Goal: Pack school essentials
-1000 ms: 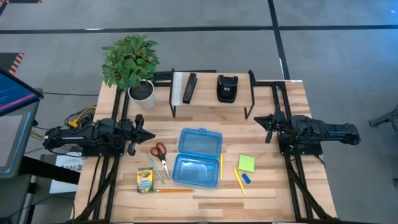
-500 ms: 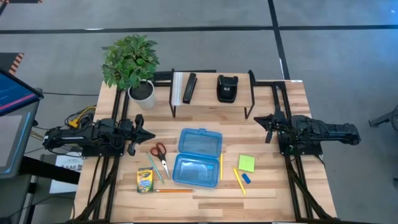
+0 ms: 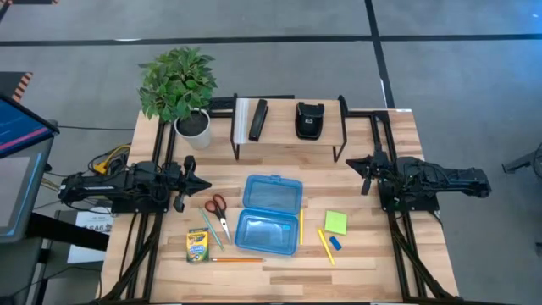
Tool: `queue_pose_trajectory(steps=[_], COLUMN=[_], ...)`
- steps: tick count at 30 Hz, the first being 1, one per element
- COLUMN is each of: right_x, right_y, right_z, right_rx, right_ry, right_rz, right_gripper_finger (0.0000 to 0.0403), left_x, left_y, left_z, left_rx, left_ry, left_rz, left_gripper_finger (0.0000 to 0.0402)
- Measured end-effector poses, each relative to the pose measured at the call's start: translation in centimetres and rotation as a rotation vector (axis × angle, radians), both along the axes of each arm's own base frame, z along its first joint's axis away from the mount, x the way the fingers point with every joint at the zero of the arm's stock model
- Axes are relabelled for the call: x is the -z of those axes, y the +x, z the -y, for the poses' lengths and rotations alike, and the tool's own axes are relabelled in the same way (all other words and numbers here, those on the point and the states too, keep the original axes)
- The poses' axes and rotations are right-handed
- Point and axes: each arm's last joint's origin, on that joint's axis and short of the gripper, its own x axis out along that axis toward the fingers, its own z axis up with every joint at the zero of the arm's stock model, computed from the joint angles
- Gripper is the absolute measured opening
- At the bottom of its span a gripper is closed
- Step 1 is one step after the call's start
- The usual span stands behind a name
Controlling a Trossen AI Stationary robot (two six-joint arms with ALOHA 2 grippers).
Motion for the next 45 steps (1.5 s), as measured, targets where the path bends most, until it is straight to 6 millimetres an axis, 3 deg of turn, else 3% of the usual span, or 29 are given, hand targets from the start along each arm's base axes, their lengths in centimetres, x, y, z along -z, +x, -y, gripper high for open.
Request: queue_pose_trajectory(steps=[32,45], right_x=[0.00,0.00], right_y=[0.00,0.00], right_z=[0.00,0.00], right_rx=[0.000,0.000], right_ry=[0.000,0.000], right_rz=[0.000,0.000], right_gripper_finger=[0.0026,0.0026], left_x=[-0.11,-0.79], left_y=[0.01,-0.08], left_z=[-0.08,-0.25], left_rx=[-0.028,-0.084], left_ry=[-0.009,-0.120], left_rz=[0.012,0.024], left_gripper_finger=[0.0000,0.0000])
